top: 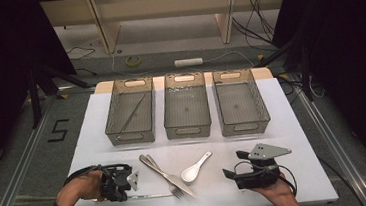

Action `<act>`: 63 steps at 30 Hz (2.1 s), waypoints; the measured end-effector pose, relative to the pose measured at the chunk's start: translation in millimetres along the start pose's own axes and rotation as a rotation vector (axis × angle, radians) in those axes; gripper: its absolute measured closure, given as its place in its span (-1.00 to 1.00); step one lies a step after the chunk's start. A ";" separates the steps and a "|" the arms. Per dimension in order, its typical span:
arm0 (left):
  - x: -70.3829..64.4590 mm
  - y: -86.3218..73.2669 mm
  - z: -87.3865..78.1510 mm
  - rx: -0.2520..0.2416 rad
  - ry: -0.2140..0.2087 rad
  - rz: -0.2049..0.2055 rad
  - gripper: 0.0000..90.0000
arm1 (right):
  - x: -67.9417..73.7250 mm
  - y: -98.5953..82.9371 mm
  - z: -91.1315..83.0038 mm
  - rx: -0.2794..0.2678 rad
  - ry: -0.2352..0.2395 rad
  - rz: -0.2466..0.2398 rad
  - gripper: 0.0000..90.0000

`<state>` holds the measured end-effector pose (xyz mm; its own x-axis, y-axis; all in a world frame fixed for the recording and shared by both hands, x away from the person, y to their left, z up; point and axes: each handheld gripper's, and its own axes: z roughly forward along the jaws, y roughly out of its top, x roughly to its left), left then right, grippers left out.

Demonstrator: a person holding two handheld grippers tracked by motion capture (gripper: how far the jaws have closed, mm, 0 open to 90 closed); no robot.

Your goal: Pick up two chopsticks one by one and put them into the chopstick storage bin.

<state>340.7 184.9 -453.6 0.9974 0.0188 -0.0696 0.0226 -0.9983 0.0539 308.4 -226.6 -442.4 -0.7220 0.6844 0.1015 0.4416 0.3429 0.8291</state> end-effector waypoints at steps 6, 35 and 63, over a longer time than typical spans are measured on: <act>-3.5 -6.5 -3.7 -0.028 -0.012 -0.002 0.89 | -0.8 -0.5 0.6 0.000 0.001 0.005 -0.50; 39.6 -2.7 -50.3 -0.510 0.263 -0.468 0.89 | -1.8 0.1 -1.4 -0.028 0.002 0.010 -0.50; 96.2 -2.0 -108.8 -0.700 0.438 -0.687 0.89 | -2.0 0.3 -1.9 -0.031 0.002 0.010 -0.50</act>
<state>444.1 194.7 -352.1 0.6908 0.7211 0.0539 0.4831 -0.5157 0.7076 309.0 -229.1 -441.4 -0.7189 0.6862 0.1112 0.4323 0.3160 0.8446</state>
